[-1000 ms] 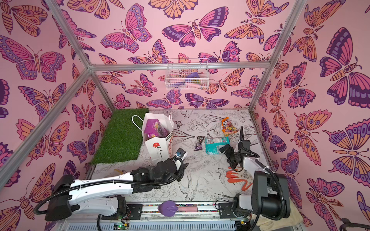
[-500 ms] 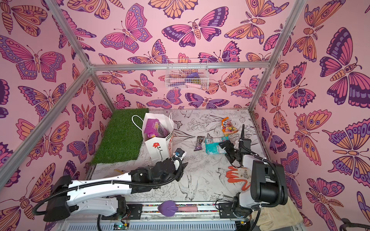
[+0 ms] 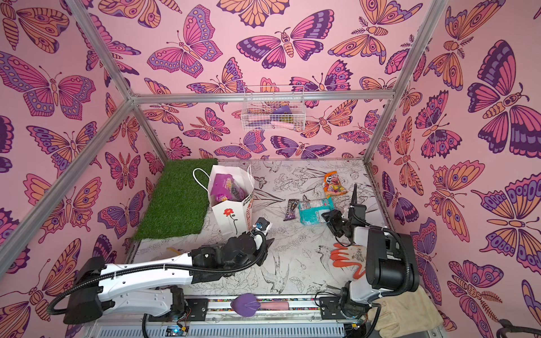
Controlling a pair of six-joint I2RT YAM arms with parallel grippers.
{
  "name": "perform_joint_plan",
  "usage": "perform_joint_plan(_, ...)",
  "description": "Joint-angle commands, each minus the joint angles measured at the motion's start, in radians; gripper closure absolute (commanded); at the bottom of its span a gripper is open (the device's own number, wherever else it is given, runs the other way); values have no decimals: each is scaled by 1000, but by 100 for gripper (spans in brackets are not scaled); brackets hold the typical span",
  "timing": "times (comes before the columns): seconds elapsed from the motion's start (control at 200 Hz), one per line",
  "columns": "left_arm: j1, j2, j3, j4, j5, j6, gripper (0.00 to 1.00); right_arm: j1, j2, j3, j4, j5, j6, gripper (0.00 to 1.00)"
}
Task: Place the snacks into the paper bag
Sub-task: Pick up the snack from the middle-right of the table.
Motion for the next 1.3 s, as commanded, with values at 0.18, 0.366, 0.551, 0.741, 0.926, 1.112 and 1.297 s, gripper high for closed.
perform_joint_plan(0.18,-8,-53,-41,10,-28,-30,65,0,50,-20,-44,28,8,88)
perform_joint_plan(0.366,-8,-66,-52,10,-37,-29,66,0,55,-31,-30,-9,17,100)
perform_joint_plan(0.551,-9,-58,-49,10,-38,-27,66,0,-19,-54,-40,-17,11,100)
perform_joint_plan(0.741,-9,-36,-36,10,-36,-24,66,2,-168,-61,-131,-1,-11,100)
perform_joint_plan(0.926,-11,-14,-22,11,-30,-22,66,12,-331,-63,-233,24,-20,100)
perform_joint_plan(1.112,-11,-13,-19,11,-31,-21,66,15,-480,-63,-312,45,-35,100)
perform_joint_plan(1.297,-16,-15,-19,12,-33,-24,66,19,-557,-62,-360,63,-45,100)
